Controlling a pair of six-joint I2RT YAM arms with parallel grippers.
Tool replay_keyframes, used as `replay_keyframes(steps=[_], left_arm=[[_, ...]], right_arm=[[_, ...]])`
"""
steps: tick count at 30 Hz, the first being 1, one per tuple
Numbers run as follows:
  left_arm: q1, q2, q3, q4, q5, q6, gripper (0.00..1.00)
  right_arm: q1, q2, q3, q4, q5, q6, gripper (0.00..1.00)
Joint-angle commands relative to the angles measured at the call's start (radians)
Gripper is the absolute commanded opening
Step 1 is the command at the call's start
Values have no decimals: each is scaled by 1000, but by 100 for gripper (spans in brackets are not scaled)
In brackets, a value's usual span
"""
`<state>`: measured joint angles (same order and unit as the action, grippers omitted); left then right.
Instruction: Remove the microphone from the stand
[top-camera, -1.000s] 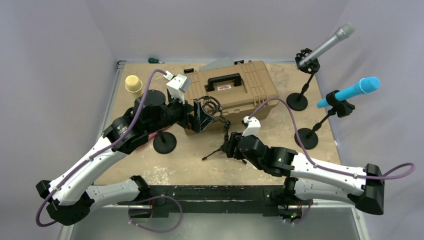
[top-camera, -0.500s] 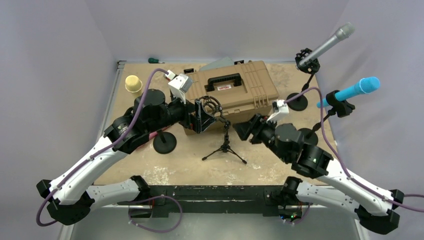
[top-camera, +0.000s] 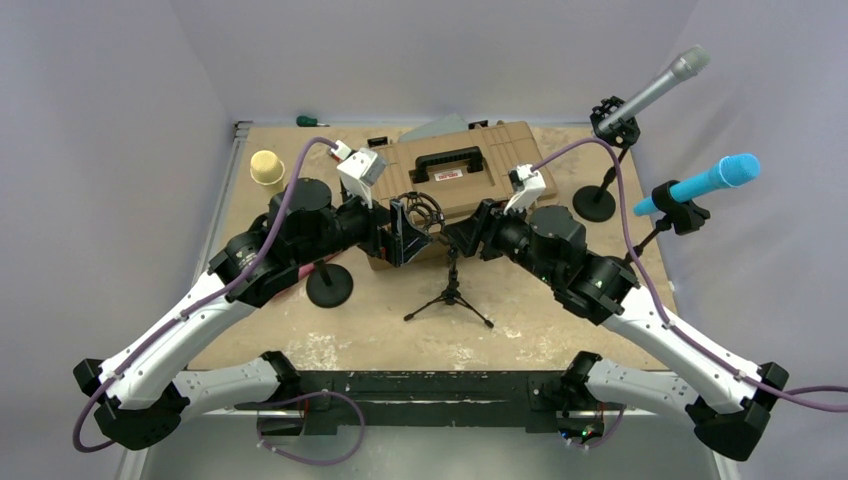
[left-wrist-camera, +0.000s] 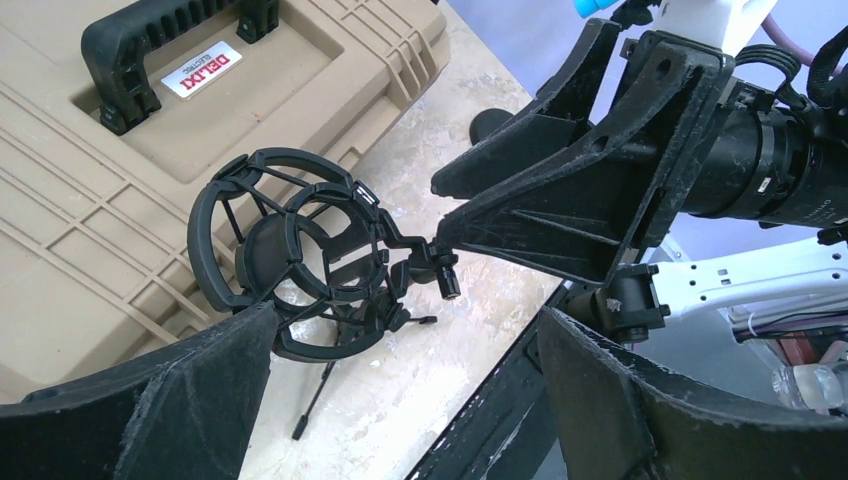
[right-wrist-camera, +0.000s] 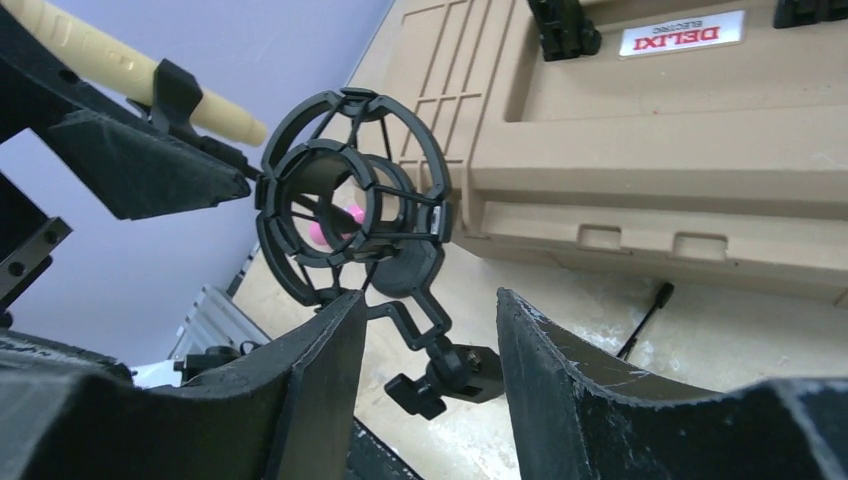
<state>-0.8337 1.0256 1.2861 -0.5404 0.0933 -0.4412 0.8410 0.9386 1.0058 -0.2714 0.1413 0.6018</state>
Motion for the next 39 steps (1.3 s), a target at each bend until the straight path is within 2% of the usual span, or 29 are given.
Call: replay_keyframes(steps=[1, 9, 21, 32, 36, 39], left_arm=[[-6, -5, 15, 27, -5, 28, 99], [-6, -8, 16, 25, -10, 32, 99], [-6, -11, 22, 22, -22, 42, 100], [-6, -6, 34, 7, -24, 46, 100], [-5, 2, 99, -44, -37, 79, 100], [-6, 38, 210, -143, -22, 116, 100]], right_arm=[[-3, -10, 5, 67, -56, -42, 50], [-3, 41, -9, 66, -53, -55, 44], [-3, -4, -143, 29, -3, -30, 36], [-3, -58, -212, 8, -14, -14, 38], [-3, -71, -188, 16, -12, -37, 42], [-3, -56, -182, 24, -26, -54, 46]])
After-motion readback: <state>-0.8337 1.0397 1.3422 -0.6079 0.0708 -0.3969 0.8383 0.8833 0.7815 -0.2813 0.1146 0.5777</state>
